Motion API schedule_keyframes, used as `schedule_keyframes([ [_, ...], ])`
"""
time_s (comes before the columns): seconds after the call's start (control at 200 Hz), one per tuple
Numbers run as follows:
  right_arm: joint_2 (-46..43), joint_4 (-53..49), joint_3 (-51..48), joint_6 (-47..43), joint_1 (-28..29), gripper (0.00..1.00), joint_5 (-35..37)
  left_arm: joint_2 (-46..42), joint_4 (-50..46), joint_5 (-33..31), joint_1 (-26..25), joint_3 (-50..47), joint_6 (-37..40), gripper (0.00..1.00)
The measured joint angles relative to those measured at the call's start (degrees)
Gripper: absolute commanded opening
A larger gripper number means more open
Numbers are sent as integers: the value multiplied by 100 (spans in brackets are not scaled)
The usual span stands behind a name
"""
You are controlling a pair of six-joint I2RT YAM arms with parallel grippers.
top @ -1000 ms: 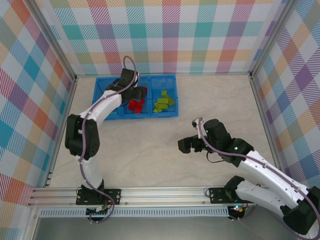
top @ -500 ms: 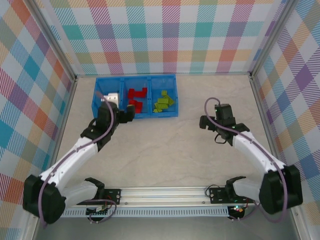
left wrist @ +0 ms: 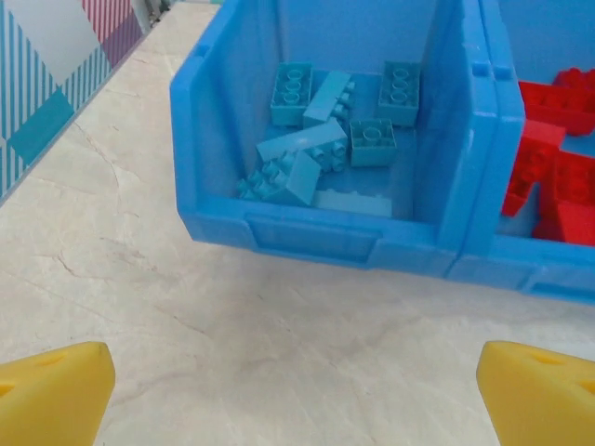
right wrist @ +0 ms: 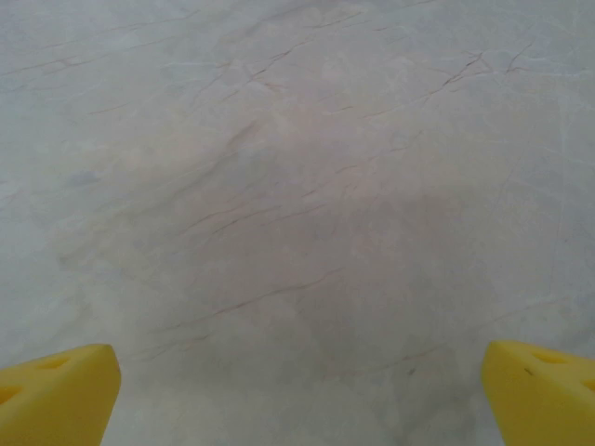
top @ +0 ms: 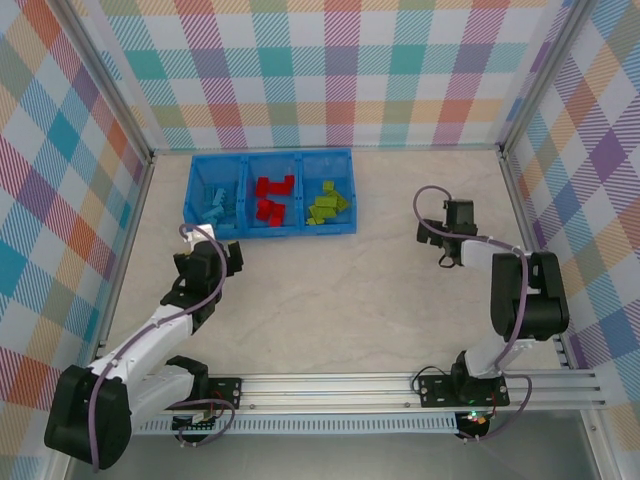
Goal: Sort the legos into containers by color
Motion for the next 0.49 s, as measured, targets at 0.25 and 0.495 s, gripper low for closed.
schedule_keyframes([
  [0.25, -57, 732, -269, -219, -238, 100, -728, 1043, 1346, 391, 435, -205, 304, 100],
  [0.495, -201, 1150, -509, -341, -118, 100, -654, 2092, 2575, 986, 907, -247, 555, 100],
])
